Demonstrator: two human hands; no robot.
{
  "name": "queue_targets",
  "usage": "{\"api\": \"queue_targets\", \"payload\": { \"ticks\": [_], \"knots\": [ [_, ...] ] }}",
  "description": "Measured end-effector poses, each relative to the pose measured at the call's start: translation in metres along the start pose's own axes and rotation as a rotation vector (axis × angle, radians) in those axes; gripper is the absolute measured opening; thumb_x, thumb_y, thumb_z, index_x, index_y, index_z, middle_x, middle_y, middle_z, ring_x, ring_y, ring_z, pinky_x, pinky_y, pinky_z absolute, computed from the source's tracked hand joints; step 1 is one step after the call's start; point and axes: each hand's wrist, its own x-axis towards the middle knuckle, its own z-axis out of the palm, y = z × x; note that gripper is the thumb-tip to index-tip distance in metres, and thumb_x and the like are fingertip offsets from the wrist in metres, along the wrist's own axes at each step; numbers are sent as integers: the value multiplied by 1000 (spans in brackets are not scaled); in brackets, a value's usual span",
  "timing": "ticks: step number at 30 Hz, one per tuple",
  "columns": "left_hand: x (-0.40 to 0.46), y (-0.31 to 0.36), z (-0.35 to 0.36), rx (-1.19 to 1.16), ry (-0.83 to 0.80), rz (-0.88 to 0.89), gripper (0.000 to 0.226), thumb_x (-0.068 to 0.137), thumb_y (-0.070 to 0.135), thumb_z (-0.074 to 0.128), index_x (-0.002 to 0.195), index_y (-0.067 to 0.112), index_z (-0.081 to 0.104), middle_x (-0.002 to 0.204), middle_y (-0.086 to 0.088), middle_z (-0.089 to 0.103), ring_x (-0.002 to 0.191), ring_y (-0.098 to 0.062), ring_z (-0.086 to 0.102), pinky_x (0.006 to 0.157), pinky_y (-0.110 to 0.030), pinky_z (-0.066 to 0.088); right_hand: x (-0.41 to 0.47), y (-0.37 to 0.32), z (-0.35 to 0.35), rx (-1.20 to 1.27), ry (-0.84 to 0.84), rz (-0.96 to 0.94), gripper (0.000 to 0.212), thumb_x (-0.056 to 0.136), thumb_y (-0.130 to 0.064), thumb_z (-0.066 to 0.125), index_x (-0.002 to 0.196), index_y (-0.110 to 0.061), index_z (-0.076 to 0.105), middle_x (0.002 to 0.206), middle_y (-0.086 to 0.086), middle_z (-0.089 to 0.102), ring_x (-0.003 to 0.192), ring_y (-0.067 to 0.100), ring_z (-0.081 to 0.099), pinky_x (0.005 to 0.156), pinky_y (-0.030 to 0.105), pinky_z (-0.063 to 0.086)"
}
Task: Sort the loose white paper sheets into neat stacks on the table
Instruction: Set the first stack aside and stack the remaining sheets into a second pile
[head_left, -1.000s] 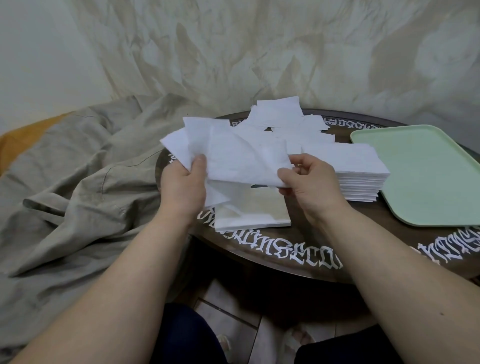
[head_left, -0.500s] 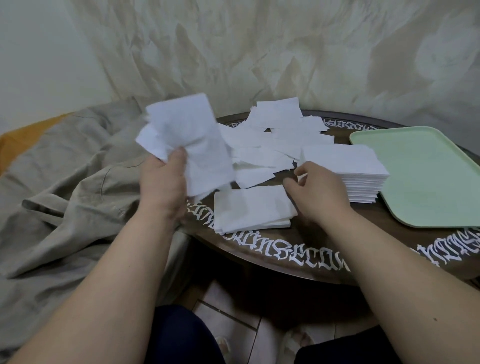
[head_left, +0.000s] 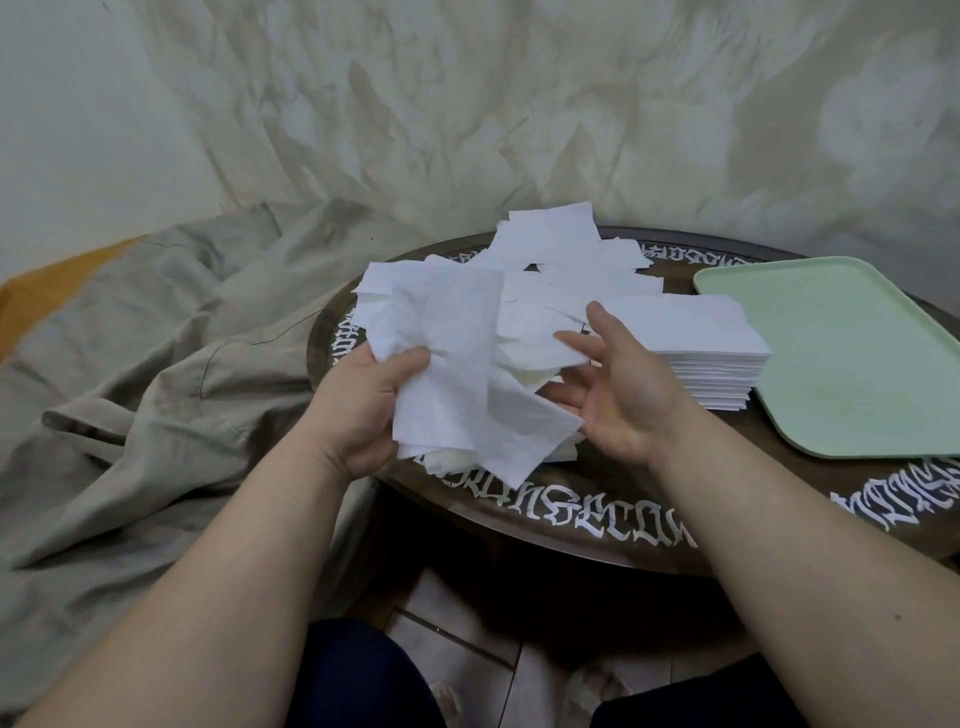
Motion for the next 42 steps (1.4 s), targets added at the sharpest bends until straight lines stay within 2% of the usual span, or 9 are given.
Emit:
{"api": "queue_targets", "payload": {
  "ticks": [5,7,11,16,23,29,31,35,42],
  "knots": [
    [1,1,1,-26,-62,-20,38,93,-2,42,130,0,51,123,-22,61,104,-32,64,82,-40,57,2,6,-1,-21,24,32,13,89,-9,61,101,-4,61,101,12,64,80,22,64,71,33,59],
    [0,0,-1,46,-71,-20,38,92,-6,42,128,-1,53,119,-20,64,102,-32,64,82,-40,56,4,6,1,-92,71,-12,27,84,4,62,110,-1,59,108,16,63,83,22,62,60,27,57],
    [2,-4,-10,194,46,-42,34,90,-10,47,118,4,60,108,-15,69,88,-28,70,67,-39,60,7,7,-5,-454,238,-283,37,85,4,60,120,-8,58,108,6,61,93,19,64,67,23,54],
    [7,-9,-23,201,253,-88,26,89,-10,47,99,9,62,85,-9,66,66,-22,65,45,-28,52,10,7,-21,-720,369,-437,26,82,-5,60,96,-26,65,104,12,66,85,20,64,78,30,53],
    [13,-4,-29,-71,597,-75,26,91,-7,42,75,13,48,66,-3,48,31,-7,50,34,-13,37,11,3,-25,-291,237,-267,20,89,5,55,97,-11,62,115,15,56,92,23,61,64,29,57],
    [18,-4,-29,-53,678,78,30,88,-10,41,76,15,53,71,-1,56,52,-14,53,38,-16,38,5,-5,-7,-59,30,-247,22,90,6,53,98,-12,64,97,9,67,81,18,64,62,26,56],
    [18,-5,-28,-36,674,119,30,87,-9,43,76,15,55,72,0,58,59,-17,54,45,-22,44,5,2,-10,-299,53,-251,22,89,5,55,100,-13,64,101,9,63,82,18,63,61,26,56],
    [23,-7,-27,-16,654,216,30,88,-7,46,80,19,60,79,7,66,68,-12,65,60,-29,56,16,16,-33,-1388,274,-340,32,85,-15,62,117,-17,60,100,-3,55,95,18,55,81,26,42],
    [32,-11,-33,105,646,286,21,85,4,52,81,22,61,90,9,68,86,-17,67,83,-40,56,20,13,-37,-1472,357,-451,26,89,-14,56,114,-16,62,86,-7,52,86,13,48,74,21,32]
  ]
}}
